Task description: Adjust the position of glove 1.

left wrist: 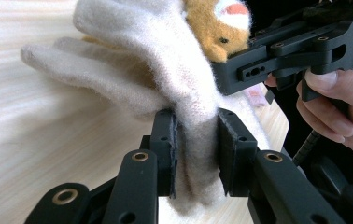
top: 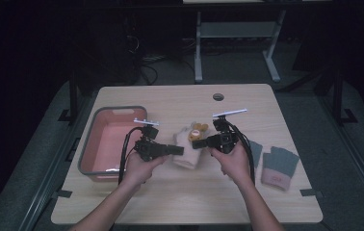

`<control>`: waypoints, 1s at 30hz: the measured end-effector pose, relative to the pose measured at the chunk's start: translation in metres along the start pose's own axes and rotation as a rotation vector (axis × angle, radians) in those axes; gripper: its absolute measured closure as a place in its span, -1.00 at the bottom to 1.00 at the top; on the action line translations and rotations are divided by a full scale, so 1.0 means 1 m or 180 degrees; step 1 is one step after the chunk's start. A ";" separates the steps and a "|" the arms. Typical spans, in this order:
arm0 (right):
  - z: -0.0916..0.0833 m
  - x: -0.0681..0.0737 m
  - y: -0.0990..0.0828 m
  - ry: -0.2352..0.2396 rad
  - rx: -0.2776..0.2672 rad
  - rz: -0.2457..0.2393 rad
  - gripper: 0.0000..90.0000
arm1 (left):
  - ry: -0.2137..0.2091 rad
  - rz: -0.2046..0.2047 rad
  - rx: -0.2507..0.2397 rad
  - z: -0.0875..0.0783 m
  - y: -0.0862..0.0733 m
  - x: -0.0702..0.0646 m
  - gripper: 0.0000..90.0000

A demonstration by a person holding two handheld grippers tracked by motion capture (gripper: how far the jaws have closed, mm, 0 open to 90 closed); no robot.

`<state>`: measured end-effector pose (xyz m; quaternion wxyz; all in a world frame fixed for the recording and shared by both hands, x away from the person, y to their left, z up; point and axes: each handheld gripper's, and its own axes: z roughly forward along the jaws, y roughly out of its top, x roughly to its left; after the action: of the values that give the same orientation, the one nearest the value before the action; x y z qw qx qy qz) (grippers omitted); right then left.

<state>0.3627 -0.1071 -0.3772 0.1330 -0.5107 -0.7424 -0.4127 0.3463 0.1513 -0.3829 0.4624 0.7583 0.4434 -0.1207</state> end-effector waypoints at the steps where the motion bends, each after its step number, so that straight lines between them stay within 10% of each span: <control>1: 0.000 0.002 0.002 -0.0012 0.0000 -0.0013 0.85 | 0.0003 0.0014 -0.0005 -0.002 0.001 0.000 0.56; 30: 0.005 0.054 0.050 0.0024 0.0050 -0.0348 0.85 | 0.0099 0.0088 -0.0235 -0.061 0.024 0.000 0.57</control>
<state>0.3836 -0.0616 -0.3230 0.1170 -0.4667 -0.7719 -0.4155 0.3512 0.1966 -0.3360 0.4848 0.7485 0.4441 -0.0861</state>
